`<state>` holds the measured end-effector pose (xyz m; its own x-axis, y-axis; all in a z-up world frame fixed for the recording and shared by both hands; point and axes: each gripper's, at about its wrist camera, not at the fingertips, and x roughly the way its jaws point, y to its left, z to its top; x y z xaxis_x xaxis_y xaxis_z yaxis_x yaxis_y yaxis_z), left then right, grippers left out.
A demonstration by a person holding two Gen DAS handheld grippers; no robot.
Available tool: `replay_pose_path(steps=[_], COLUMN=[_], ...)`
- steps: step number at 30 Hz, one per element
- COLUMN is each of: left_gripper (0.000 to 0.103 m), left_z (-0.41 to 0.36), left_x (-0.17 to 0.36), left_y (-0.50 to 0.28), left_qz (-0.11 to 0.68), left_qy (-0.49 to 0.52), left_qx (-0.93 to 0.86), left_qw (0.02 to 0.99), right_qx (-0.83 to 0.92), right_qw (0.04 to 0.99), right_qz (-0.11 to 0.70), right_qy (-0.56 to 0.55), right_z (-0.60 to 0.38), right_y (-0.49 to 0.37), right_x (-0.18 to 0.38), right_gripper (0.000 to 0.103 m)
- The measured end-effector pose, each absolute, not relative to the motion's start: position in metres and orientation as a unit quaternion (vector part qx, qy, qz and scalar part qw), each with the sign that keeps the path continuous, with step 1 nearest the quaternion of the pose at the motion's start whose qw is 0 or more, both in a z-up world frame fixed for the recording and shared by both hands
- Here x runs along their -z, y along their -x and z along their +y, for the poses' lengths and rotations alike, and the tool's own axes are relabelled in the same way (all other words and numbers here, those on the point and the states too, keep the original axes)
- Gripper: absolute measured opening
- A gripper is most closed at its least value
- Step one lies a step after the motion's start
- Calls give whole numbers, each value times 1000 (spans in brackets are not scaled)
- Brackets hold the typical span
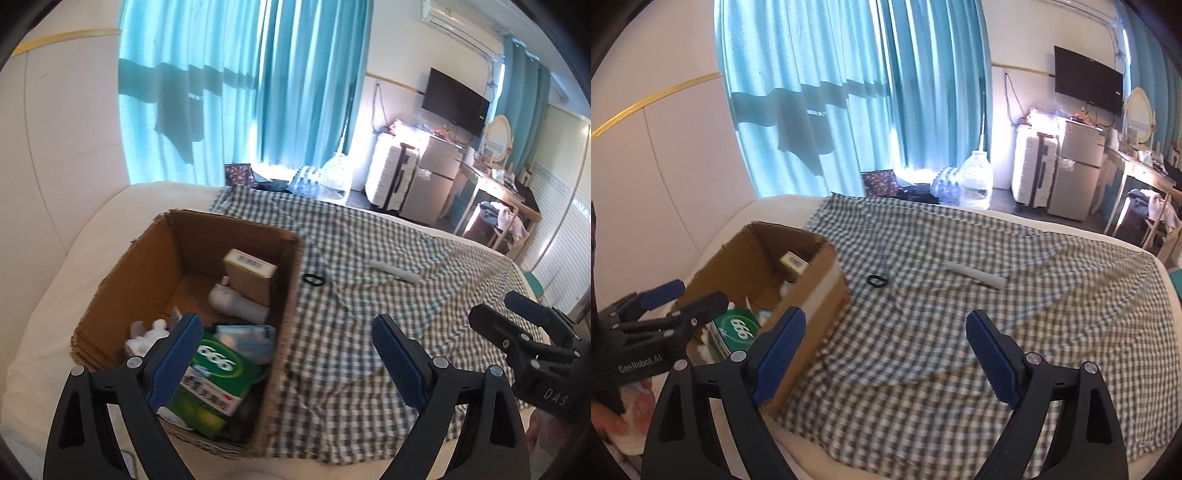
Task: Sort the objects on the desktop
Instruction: 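Withdraw both tools from the box back toward the sheet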
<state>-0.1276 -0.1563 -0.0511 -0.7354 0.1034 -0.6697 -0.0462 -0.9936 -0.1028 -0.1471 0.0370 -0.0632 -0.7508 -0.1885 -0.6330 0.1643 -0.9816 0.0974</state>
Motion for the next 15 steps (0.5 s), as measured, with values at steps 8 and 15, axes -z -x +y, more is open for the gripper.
replay_pose_path(steps=[8,15], left_gripper=[96,96], left_z=[-98,-62], left_x=[53,79], left_y=[125,142], left_qz=[-20,-16], left_qy=[367,383], left_qx=[-928,-923], left_qw=[58,29], right_qx=[939,935], right_qw=[58,28], right_qz=[-51,-70], right_qy=[-336,-347], right_z=[106,153], right_y=[124,130], right_x=[68,86], right_gripper=[89,89])
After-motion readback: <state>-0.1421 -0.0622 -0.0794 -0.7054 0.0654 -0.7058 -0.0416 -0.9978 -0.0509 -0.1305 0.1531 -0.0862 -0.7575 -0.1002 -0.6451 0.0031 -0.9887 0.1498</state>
